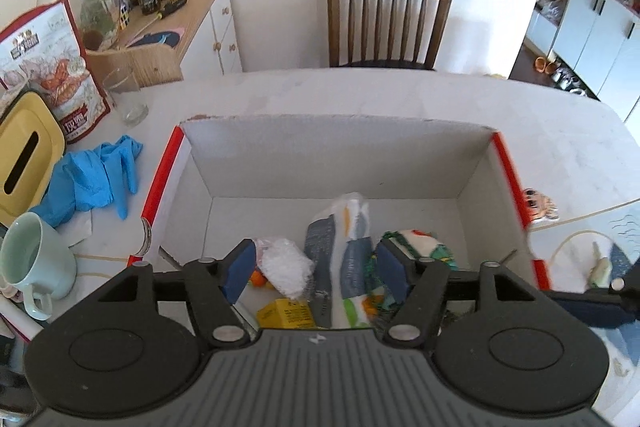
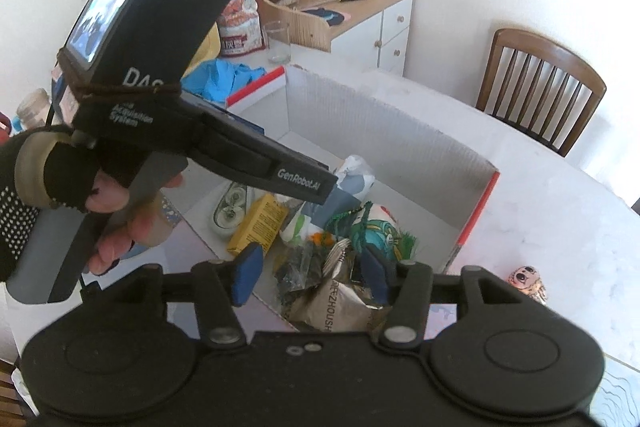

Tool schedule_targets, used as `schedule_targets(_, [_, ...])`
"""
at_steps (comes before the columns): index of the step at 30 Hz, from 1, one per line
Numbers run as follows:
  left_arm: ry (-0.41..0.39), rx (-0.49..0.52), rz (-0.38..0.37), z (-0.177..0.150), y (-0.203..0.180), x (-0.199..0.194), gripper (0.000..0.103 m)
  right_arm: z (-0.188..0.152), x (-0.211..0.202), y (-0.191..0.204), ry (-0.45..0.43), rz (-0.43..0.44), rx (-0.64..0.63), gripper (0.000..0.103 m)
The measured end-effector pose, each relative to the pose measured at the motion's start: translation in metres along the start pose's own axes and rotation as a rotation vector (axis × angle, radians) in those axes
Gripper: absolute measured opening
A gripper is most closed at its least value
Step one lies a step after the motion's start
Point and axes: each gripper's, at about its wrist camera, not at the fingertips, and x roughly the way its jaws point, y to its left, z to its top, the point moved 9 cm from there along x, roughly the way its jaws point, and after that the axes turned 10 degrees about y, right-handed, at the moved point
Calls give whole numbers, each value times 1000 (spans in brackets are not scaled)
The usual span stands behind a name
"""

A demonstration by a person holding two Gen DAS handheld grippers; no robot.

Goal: Organize objects
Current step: 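Withdraw both tools from the box toward the remaining table items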

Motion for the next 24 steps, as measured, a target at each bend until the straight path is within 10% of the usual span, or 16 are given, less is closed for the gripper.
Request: schedule_targets(24, [-168, 85, -87, -17, -81, -82, 84, -40, -94, -40, -166, 51, 36, 99])
